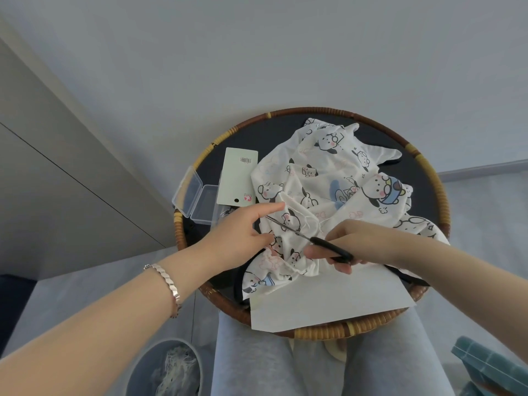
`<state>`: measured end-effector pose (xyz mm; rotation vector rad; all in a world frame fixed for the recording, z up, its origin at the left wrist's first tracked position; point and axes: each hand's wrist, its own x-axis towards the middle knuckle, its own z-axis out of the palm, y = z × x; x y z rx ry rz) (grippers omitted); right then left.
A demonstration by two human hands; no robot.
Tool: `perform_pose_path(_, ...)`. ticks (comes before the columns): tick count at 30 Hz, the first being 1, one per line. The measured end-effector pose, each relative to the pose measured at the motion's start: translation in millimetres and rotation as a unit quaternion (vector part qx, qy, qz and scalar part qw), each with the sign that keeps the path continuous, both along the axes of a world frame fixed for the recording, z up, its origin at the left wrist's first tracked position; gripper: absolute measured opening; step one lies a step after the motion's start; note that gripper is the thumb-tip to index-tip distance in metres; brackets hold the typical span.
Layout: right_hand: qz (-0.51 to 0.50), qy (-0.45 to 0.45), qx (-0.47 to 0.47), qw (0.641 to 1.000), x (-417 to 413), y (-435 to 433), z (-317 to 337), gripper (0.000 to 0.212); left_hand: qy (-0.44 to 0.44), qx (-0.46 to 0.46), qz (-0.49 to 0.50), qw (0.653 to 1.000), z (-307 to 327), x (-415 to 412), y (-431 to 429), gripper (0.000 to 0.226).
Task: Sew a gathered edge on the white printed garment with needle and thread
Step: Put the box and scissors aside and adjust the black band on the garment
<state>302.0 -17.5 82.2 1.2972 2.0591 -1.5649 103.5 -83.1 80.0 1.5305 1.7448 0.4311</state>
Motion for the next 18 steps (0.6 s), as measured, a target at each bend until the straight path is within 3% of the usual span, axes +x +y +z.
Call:
perform_pose_path(7,-0.005,-0.007,0.017,1.0,-8.8,3.8,3.5,0.048,0.037,0.006,-0.025,0.999,-1.5,4.8,-3.2,0.058)
perform_pose_path(12,0.015,-0.061,0.036,0.997,-3.4,5.4,-2.9,0.052,0.028,0.023,-0.01,0.999,-0.4,2.9,-4.6,0.057)
perform_pose_path(15,-0.015,-0.113,0.141,0.983,6.3,7.6,-8.2,0.056,0.046,0.08,0.028,0.995,-5.7,-3.0,-4.7,0.056)
perform_pose_path(18,-0.122,-0.139,0.294,0.938,16.0,22.9,-12.8,0.05,0.005,0.123,0.106,0.987,-9.7,-5.8,-4.4,0.049)
